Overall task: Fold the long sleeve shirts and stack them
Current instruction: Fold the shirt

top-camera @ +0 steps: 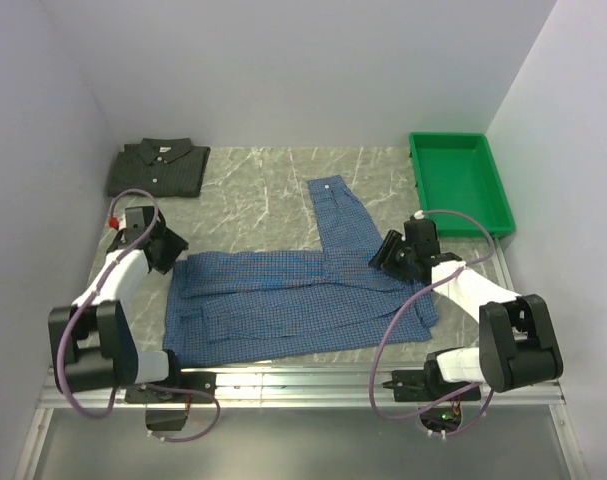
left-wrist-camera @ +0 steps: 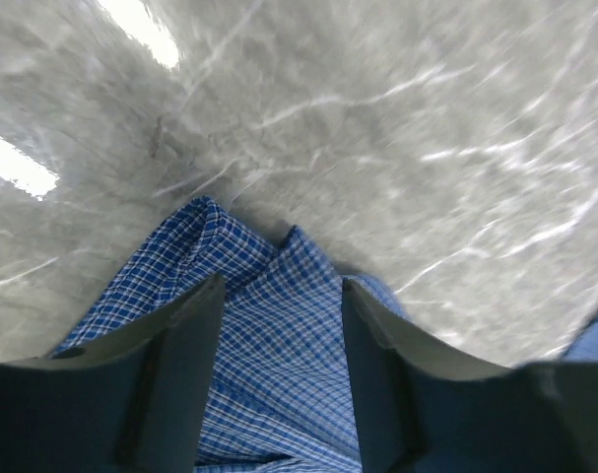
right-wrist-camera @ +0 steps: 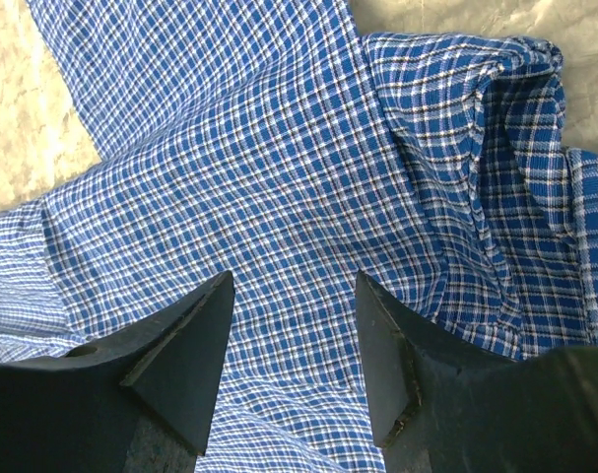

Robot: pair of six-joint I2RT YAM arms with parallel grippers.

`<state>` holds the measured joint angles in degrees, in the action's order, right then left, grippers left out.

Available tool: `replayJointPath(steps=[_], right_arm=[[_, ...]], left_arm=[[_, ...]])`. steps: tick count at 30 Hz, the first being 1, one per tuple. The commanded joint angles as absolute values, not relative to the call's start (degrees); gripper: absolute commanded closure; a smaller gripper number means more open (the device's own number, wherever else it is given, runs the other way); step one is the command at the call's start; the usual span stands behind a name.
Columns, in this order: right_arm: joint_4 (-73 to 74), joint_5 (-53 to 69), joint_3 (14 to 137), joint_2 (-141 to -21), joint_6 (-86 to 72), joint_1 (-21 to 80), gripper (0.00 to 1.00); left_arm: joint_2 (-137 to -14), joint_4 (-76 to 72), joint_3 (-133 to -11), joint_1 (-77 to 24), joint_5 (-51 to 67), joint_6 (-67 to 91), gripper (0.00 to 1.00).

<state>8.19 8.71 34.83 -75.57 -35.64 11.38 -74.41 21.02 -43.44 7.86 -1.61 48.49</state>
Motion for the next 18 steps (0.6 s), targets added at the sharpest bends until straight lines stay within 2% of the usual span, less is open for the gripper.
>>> replayJointPath(steps=[1,11,15,16,18], right_arm=[[7.12,8.61,35.60,-76.73,-34.45,12.13,0.40],[6.24,7.91,34.54,-79.28,-34.98,12.22,0.40],[6.24,7.12,33.84,-79.81,-35.51,12.30,0.40],[6.59,6.86,33.84,-80.07,-35.77,12.13,0.40],[7.38,5.45,33.84,-80.16,-35.95,12.04,0.40]], left_arm=[[-78.03,20.83,-46.05,7.12,2.72,44.30,0.47],[-84.20,19.60,-46.41,5.27,1.41,47.10,0.52],[-85.95,19.69,-46.23,5.36,0.18,48.95,0.62],[-86.22,20.64,-46.32,5.27,0.18,49.91,0.70],[-87.01,21.97,-47.02,5.27,-3.50,50.80,0.76]])
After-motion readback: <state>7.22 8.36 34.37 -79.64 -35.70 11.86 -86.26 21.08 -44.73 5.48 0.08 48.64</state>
